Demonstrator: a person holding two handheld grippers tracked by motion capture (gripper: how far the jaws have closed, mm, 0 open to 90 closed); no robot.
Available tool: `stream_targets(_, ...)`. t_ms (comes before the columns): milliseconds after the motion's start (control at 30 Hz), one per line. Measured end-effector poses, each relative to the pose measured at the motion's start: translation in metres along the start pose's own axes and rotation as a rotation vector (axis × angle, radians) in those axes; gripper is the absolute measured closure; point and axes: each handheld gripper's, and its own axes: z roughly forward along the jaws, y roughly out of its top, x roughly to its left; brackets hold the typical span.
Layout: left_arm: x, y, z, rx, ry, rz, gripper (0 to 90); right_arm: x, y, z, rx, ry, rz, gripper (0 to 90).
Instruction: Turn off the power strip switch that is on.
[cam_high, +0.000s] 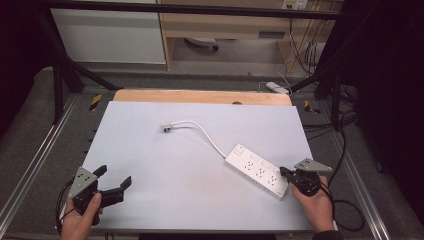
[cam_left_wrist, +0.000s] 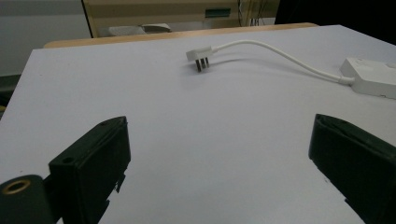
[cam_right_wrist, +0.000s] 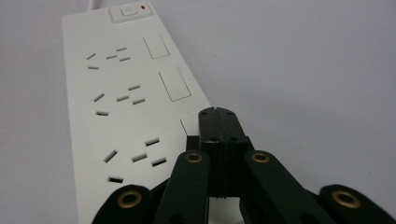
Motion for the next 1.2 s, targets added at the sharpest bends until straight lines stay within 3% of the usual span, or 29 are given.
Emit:
stream_targets(267, 0.0, 0.0001, 0.0, 0.002, 0.0, 0.002, 5.4, -0.0033, -0.0024, -0.0011, 0.006, -0.001, 0.018, 90.0)
stream_targets(900, 0.0001, 0.0002, 0.0, 0.002, 0.0, 0.004, 5.4, -0.0013, -0.0009, 0.001, -0.003, 0.009, 0.012, 90.0)
stream_targets(1200, 0.0, 0.0002, 0.0, 0.0, 0.0, 0.004, 5.3, -0.0001, 0.0016, 0.0039, -0.015, 0.033, 0.022, 90.0)
